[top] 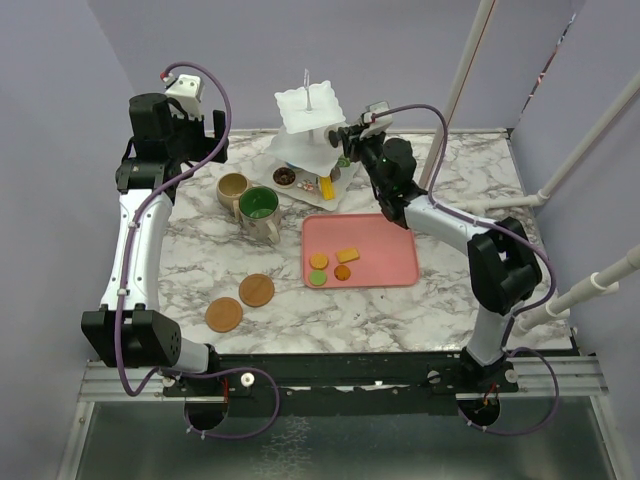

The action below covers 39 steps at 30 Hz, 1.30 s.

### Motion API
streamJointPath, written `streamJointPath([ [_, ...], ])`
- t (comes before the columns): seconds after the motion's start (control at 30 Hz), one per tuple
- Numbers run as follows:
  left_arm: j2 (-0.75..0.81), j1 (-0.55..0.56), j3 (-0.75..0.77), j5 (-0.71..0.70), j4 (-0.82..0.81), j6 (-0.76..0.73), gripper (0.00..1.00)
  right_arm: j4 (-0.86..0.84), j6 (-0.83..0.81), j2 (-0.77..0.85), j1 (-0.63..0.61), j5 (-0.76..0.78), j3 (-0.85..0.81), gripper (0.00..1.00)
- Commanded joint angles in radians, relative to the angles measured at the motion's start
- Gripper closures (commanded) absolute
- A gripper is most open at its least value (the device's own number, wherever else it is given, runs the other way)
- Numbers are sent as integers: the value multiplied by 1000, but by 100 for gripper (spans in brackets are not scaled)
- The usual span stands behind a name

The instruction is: Serve the afternoon tea

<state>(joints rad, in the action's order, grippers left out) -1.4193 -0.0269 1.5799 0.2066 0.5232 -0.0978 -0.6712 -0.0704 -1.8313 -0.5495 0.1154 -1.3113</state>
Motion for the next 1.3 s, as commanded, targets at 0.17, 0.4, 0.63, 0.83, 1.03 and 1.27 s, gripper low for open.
streamJointPath([
  [0.17, 43, -8, 9, 25, 30, -19, 1, -219, -11, -108, -1, 68, -24, 76],
  [0.4, 73, -8, -23, 30, 34, -15, 1, -258, -1, -155, -1, 99, -31, 69],
  [0.63, 94, -9, -54, 20, 36, -44, 1, -251, -11, -168, -2, 106, -38, 51],
  [0.83, 86, -8, -49, 37, 37, -34, 1, -247, -32, -148, -1, 103, -23, 43],
  [1.03, 88, -8, -41, 81, 43, -44, 1, -231, -56, -72, -3, 104, 39, 42],
  [1.27, 65, -9, -15, 89, 67, -33, 1, -185, -8, 159, -30, 88, 266, 41],
])
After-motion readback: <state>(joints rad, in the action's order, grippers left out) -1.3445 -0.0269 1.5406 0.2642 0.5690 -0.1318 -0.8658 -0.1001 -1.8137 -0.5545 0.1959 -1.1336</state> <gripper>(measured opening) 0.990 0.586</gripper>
